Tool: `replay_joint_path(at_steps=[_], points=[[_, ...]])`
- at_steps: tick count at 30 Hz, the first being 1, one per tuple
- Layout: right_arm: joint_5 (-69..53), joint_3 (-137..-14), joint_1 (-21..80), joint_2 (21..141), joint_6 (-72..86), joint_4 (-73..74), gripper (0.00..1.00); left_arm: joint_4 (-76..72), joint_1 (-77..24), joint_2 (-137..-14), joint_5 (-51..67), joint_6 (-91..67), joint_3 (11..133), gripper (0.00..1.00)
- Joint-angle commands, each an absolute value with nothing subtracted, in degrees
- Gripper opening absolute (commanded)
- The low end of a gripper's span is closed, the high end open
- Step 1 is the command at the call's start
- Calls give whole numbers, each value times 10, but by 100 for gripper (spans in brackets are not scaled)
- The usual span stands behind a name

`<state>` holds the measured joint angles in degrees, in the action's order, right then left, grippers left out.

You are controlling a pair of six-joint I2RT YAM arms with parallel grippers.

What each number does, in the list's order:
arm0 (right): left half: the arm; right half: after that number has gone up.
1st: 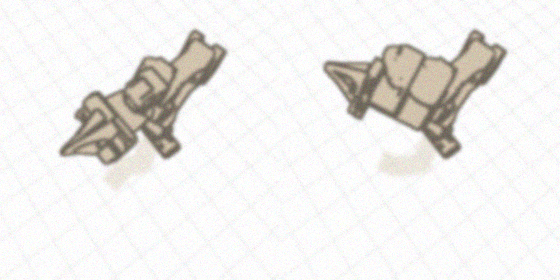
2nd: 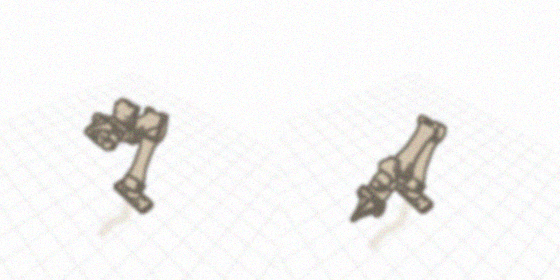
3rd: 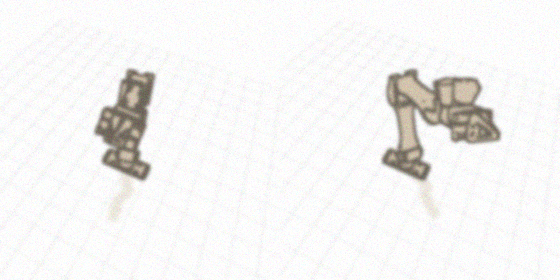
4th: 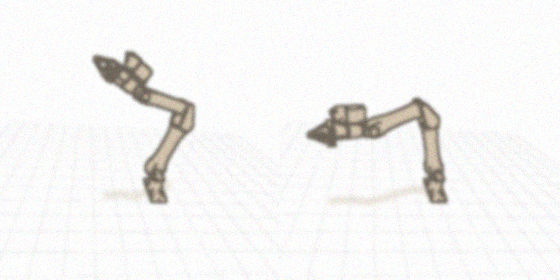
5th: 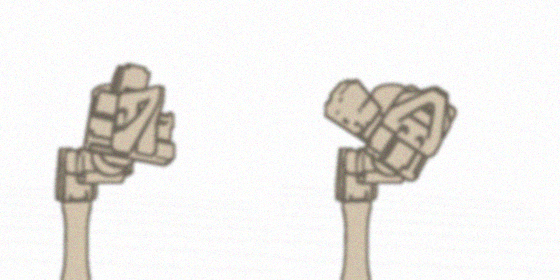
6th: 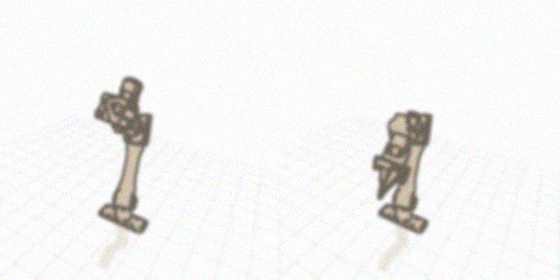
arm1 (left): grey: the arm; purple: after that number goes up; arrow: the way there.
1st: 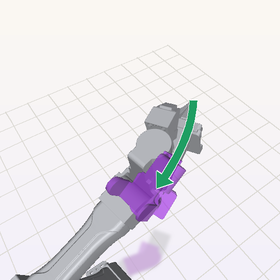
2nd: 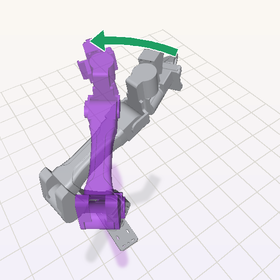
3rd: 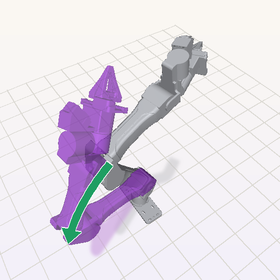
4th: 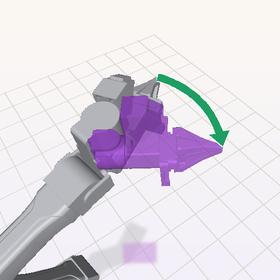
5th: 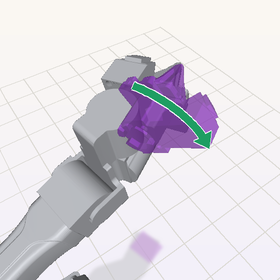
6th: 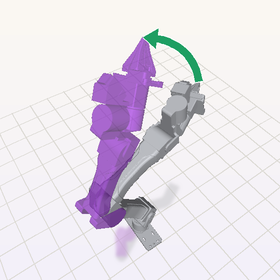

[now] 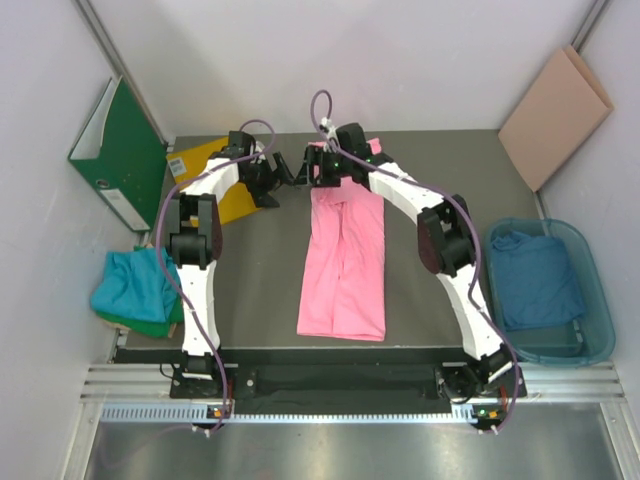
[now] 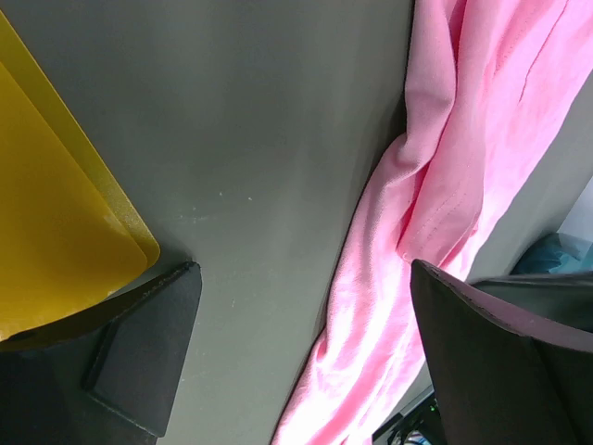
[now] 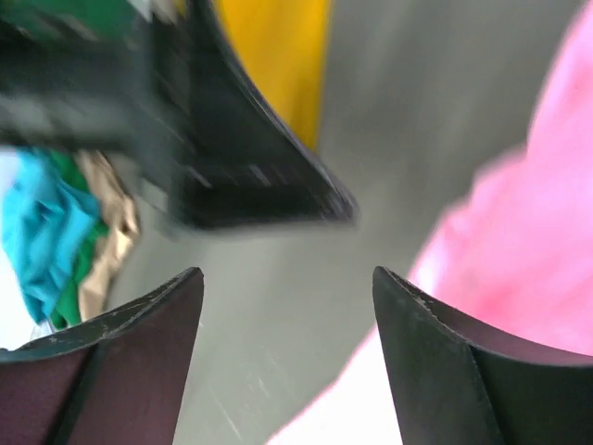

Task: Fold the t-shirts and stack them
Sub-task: Rotate the tshirt 90 degrees

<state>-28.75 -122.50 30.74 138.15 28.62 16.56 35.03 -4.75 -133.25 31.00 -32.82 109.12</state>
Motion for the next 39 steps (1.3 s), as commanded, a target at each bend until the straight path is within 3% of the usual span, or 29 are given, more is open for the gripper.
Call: replay_joint_path(at_steps=[1,6,8,9,10,12,23,39], points=[[-268,-1133,295,1307,275,146,75,344,-44,-1290,317,-319,1088,99],[-211,-1043,258,1238,298,105,73,327,-50,-1290,331,-323,1103,99],[-209,-1036,245,1243,310,97,63,328,-54,-1290,333,-325,1115,99],[-222,-1042,242,1251,312,98,54,328,-54,-1291,335,-325,1118,99],[-229,-1048,238,1259,318,98,29,328,-55,-1290,335,-327,1120,99],[-244,-1073,234,1287,325,99,0,330,-55,-1288,334,-327,1120,99],[-281,-1137,237,1383,381,73,0,337,-55,-1278,327,-315,1092,99],[-261,-1148,236,1389,372,108,0,338,-55,-1284,325,-315,1092,99]])
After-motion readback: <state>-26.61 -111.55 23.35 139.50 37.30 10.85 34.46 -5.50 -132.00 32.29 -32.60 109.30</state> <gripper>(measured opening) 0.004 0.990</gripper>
